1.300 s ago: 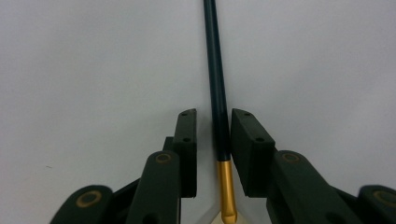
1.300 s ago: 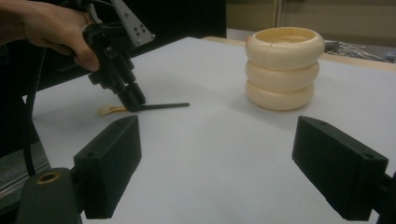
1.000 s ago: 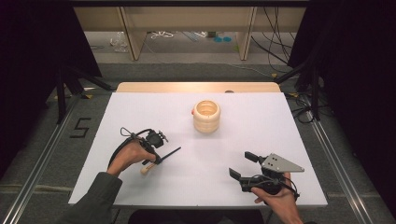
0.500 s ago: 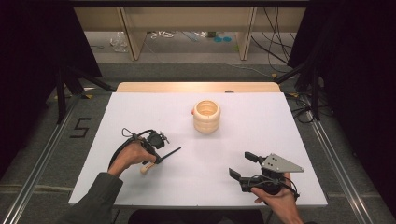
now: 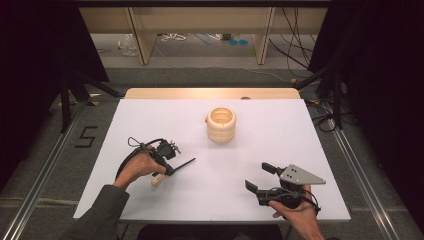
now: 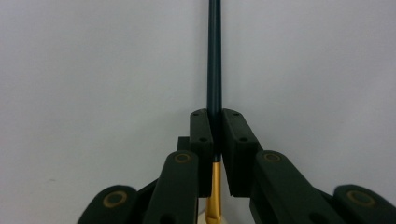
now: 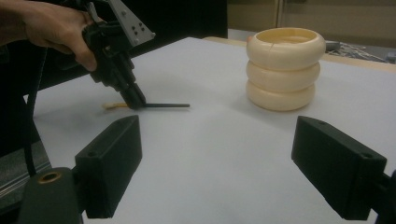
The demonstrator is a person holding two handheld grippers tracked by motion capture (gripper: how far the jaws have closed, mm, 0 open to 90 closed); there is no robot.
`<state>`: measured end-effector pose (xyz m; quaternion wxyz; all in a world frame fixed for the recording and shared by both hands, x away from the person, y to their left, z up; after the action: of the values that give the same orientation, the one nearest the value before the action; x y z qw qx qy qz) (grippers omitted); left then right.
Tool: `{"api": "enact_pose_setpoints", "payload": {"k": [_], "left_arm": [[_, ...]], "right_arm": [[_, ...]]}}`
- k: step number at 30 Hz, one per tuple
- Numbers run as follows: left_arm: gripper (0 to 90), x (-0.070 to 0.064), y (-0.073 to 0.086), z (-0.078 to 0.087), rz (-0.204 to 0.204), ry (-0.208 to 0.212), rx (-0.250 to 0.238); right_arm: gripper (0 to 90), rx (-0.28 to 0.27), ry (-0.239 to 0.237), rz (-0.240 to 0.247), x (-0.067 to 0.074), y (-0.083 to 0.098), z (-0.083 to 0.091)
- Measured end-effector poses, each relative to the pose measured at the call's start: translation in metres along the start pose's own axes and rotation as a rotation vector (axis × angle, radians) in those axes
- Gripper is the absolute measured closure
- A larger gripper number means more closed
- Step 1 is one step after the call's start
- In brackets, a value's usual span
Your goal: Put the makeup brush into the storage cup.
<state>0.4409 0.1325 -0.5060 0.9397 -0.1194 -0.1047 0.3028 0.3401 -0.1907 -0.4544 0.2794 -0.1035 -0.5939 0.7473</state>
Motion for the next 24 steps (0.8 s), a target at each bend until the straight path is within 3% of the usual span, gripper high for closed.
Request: {"api": "enact_pose_setpoints", "payload": {"k": [1,8,10,13,16,24], "left_arm": [[83.0,-0.001,0.000,0.002,-0.021,0.011,0.003],[83.0,-0.009,-0.003,0.010,-0.005,0.065,-0.044],[83.0,-0.010,-0.004,0.013,-0.016,0.072,-0.049],[83.0,-0.013,-0.006,0.018,-0.016,0.088,-0.066],[83.0,-0.021,-0.009,0.026,-0.033,0.118,-0.085],[83.0,-0.036,-0.015,0.034,-0.050,0.155,-0.123]], "right_arm": [[17.1,0.000,-0.001,0.001,0.000,0.000,0.000],[17.2,0.006,0.000,0.038,0.004,-0.002,-0.001],[17.2,0.005,0.012,0.080,0.003,-0.004,-0.001],[17.1,0.026,0.010,0.088,0.005,-0.004,-0.001],[17.0,0.000,0.004,0.121,0.007,-0.007,-0.003],[16.8,0.022,-0.003,0.166,0.011,-0.009,-0.004]]}}
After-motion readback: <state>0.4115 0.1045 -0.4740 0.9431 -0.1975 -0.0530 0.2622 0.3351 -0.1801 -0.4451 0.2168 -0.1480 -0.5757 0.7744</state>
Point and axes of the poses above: each handheld gripper's, and its own axes: z roughly backward along the jaws, y roughly out of its underside, x roughly to its left, the point moved 5 cm from there along -z, roughly forward along the jaws, and after that the axes turned 10 degrees about -y, right-handed, at the moved point
